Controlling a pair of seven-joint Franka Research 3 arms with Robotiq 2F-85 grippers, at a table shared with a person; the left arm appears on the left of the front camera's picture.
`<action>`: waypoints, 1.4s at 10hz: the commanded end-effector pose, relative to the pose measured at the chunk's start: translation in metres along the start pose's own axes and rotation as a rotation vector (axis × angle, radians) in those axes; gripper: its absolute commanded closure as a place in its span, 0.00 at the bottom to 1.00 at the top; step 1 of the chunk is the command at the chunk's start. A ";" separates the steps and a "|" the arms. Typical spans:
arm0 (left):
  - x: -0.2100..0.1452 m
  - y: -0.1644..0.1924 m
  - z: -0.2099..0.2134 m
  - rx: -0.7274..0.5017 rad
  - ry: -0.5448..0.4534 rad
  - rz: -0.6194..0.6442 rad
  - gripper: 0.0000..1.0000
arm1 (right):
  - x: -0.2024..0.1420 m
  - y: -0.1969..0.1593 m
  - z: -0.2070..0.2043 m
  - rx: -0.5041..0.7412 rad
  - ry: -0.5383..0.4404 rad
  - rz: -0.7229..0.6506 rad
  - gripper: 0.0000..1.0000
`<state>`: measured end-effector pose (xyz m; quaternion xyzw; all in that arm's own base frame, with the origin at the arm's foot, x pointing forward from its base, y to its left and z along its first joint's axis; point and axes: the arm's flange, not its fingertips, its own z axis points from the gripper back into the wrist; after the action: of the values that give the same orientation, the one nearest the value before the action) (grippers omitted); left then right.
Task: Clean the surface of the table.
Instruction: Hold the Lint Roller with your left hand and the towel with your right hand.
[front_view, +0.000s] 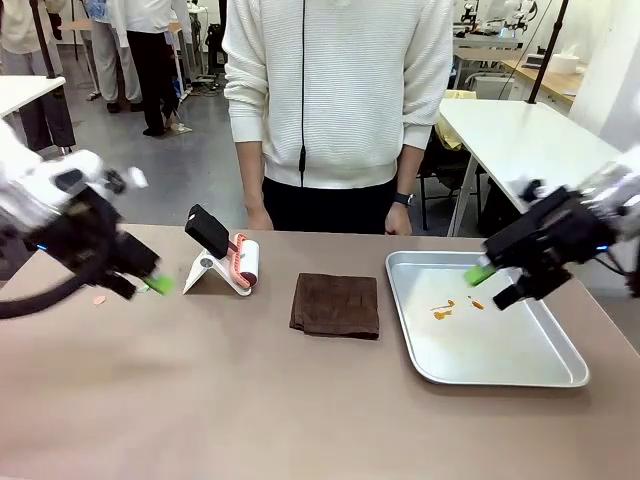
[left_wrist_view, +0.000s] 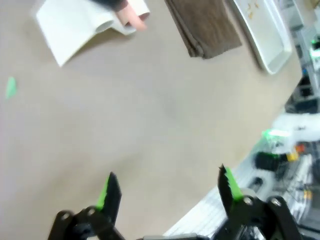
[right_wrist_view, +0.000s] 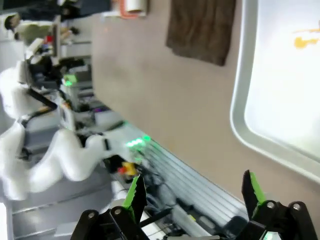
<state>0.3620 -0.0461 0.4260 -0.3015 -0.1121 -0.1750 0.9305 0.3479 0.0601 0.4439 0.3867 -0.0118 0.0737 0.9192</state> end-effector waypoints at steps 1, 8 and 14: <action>-0.032 0.030 0.063 -0.189 -0.293 0.108 0.00 | -0.044 -0.034 0.036 0.141 -0.167 -0.039 0.00; -0.167 0.138 0.114 -0.349 -0.816 0.603 0.00 | -0.109 -0.197 0.165 0.404 -0.741 -0.403 0.00; -0.144 0.194 0.166 -0.323 -0.857 0.706 0.00 | -0.114 -0.236 0.188 0.458 -0.830 -0.490 0.00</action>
<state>0.2970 0.2313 0.4155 -0.4902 -0.3444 0.2696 0.7539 0.2794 -0.2528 0.3952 0.5576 -0.2835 -0.3019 0.7194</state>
